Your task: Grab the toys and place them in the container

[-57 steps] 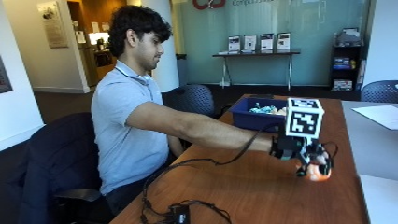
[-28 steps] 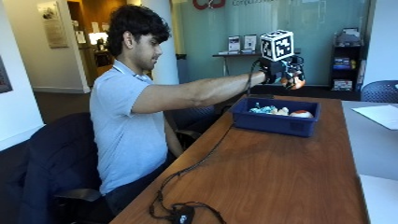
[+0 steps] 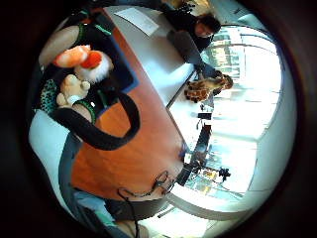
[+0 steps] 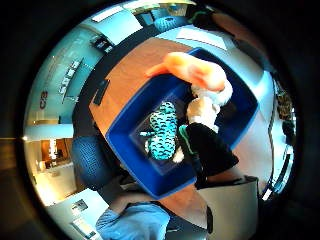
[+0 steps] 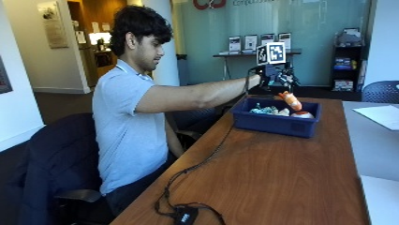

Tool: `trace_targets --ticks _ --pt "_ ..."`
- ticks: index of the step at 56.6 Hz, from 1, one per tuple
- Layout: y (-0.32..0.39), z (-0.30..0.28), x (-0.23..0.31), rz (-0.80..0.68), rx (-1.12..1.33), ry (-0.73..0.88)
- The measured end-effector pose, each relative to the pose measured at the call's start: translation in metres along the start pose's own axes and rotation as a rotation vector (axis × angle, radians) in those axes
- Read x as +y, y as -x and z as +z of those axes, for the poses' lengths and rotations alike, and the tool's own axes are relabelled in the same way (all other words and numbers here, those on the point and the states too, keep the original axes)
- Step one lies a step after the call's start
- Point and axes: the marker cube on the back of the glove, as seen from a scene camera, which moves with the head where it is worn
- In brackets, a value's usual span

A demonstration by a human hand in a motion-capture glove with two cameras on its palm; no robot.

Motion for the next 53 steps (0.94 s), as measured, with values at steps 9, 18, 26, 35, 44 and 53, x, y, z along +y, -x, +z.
trace_targets --ticks 9,18,26,35,44,53 --pt "-0.022 0.021 0.011 0.063 -0.058 -0.052" --pt "-0.071 0.064 0.058 0.116 -0.145 -0.078" --pt "-0.107 0.106 0.092 0.181 -0.149 -0.070" --pt "-0.142 0.155 0.125 0.253 -0.102 -0.004" --pt "-0.166 0.199 0.153 0.315 -0.134 -0.001" --pt "-0.179 0.242 0.174 0.339 -0.149 -0.039"
